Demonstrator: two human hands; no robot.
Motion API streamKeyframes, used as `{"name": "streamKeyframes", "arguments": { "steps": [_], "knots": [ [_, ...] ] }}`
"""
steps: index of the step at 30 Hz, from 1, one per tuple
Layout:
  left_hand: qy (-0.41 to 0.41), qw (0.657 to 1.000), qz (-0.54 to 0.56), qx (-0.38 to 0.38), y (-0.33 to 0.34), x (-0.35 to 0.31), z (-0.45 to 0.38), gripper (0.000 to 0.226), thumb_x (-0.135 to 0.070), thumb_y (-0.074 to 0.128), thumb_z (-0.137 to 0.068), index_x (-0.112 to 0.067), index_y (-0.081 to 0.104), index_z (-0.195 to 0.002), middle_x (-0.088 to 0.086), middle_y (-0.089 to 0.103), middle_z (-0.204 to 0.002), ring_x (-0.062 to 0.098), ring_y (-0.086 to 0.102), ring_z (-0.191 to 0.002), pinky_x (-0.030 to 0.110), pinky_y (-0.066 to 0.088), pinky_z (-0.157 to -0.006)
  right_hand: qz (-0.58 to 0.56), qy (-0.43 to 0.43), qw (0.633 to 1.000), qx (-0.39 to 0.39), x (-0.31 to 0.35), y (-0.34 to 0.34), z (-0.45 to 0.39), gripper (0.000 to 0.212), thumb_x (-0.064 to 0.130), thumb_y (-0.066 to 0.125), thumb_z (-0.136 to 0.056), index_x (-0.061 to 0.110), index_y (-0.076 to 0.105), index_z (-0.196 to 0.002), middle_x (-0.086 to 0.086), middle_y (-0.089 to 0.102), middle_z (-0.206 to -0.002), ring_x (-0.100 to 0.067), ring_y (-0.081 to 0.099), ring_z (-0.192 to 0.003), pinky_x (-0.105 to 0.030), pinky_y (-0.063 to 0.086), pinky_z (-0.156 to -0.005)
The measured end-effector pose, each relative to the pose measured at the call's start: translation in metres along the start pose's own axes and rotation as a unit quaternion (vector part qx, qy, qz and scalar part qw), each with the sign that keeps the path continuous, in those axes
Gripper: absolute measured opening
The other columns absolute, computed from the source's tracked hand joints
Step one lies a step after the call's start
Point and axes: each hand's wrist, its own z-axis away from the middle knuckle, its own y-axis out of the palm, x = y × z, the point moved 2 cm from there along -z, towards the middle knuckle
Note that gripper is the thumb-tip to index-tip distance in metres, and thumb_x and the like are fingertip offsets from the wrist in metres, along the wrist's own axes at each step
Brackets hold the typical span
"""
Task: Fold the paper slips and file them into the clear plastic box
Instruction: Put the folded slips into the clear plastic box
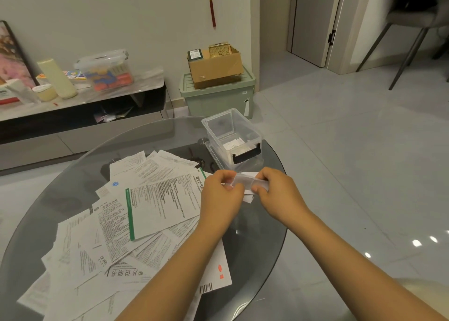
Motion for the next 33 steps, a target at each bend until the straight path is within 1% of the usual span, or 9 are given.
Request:
{"name": "streamKeyframes", "arguments": {
  "steps": [3, 6, 10, 15, 19, 22, 27, 29, 33],
  "knots": [
    [-0.004, 0.997, -0.07, 0.017, 0.0, 0.005, -0.007, 0.039, -0.022, 0.063, -0.085, -0.016, 0.053, -0.122, -0.001, 0.056, -0.115, 0.012, 0.054, -0.099, 0.018, 0.039, -0.073, 0.012, 0.006, 1.0, 0.01, -0.001, 0.007, -0.001, 0.006, 0.013, 0.053, -0.09, 0.011, 0.058, -0.094, -0.002, 0.056, -0.094, -0.011, 0.047, -0.074, -0.011, 0.034, -0.054],
    [-0.033, 0.994, -0.094, 0.05, -0.001, 0.006, -0.012, 0.045, -0.025, 0.065, -0.085, -0.016, 0.048, -0.126, -0.001, 0.055, -0.115, 0.012, 0.052, -0.099, 0.019, 0.038, -0.076, 0.057, 0.005, 0.998, 0.013, -0.001, 0.011, 0.0, 0.021, 0.02, 0.048, -0.095, 0.011, 0.058, -0.11, -0.004, 0.06, -0.105, -0.017, 0.053, -0.088, -0.024, 0.039, -0.07],
    [-0.076, 0.991, -0.086, 0.068, -0.006, 0.006, -0.023, 0.042, -0.023, 0.069, -0.084, -0.019, 0.052, -0.122, 0.0, 0.058, -0.108, 0.014, 0.056, -0.095, 0.02, 0.042, -0.075, 0.093, -0.012, 0.996, -0.001, 0.001, 0.016, 0.002, 0.022, 0.022, 0.043, -0.097, 0.013, 0.057, -0.112, -0.004, 0.06, -0.11, -0.02, 0.055, -0.097, -0.03, 0.045, -0.08],
    [-0.111, 0.99, -0.025, 0.082, -0.011, 0.005, -0.024, 0.025, -0.012, 0.068, -0.083, -0.017, 0.066, -0.107, 0.004, 0.069, -0.099, 0.016, 0.065, -0.088, 0.018, 0.047, -0.067, -0.045, 0.02, 0.999, 0.005, -0.006, 0.018, 0.001, 0.05, 0.01, 0.053, -0.092, 0.028, 0.042, -0.137, 0.0, 0.053, -0.131, -0.018, 0.051, -0.116, -0.024, 0.042, -0.092],
    [-0.081, 0.993, -0.028, 0.078, -0.015, 0.005, -0.018, 0.01, -0.013, 0.065, -0.086, -0.021, 0.068, -0.091, 0.001, 0.07, -0.087, 0.015, 0.066, -0.083, 0.025, 0.052, -0.076, -0.039, 0.017, 0.999, -0.005, -0.009, 0.016, -0.002, 0.047, 0.015, 0.058, -0.09, 0.027, 0.047, -0.134, 0.0, 0.051, -0.131, -0.017, 0.049, -0.115, -0.023, 0.041, -0.091],
    [-0.069, 0.996, 0.017, 0.052, -0.02, 0.005, -0.01, 0.014, -0.008, 0.063, -0.086, -0.02, 0.065, -0.08, 0.003, 0.067, -0.083, 0.019, 0.066, -0.077, 0.035, 0.056, -0.079, 0.011, -0.033, 0.999, -0.038, -0.004, 0.008, 0.0, 0.04, 0.019, 0.059, -0.089, 0.027, 0.053, -0.128, 0.004, 0.051, -0.127, -0.013, 0.039, -0.116, -0.015, 0.031, -0.089],
    [-0.032, 0.998, 0.043, 0.036, -0.015, 0.01, -0.002, 0.018, -0.003, 0.062, -0.086, -0.02, 0.059, -0.082, 0.004, 0.067, -0.087, 0.021, 0.067, -0.084, 0.037, 0.056, -0.081, 0.047, -0.075, 0.996, -0.018, -0.002, 0.003, 0.001, 0.029, 0.017, 0.056, -0.092, 0.023, 0.062, -0.119, 0.002, 0.061, -0.115, -0.012, 0.048, -0.107, -0.012, 0.033, -0.082],
    [-0.03, 0.997, 0.043, 0.05, -0.01, 0.014, 0.001, 0.022, -0.003, 0.06, -0.087, -0.023, 0.053, -0.09, 0.003, 0.064, -0.092, 0.02, 0.066, -0.088, 0.035, 0.055, -0.084, 0.027, -0.06, 0.998, 0.01, -0.002, 0.004, 0.002, 0.034, 0.013, 0.053, -0.093, 0.018, 0.057, -0.126, -0.004, 0.057, -0.122, -0.016, 0.052, -0.109, -0.013, 0.034, -0.086],
    [0.004, 0.997, 0.024, 0.069, -0.003, 0.016, 0.004, 0.031, -0.01, 0.063, -0.087, -0.025, 0.05, -0.111, -0.005, 0.063, -0.103, 0.008, 0.062, -0.095, 0.011, 0.048, -0.076, 0.036, -0.036, 0.997, 0.059, 0.0, 0.006, 0.005, 0.049, 0.011, 0.045, -0.096, 0.02, 0.035, -0.143, -0.006, 0.048, -0.135, -0.02, 0.048, -0.119, -0.024, 0.037, -0.097]
  ]
}}
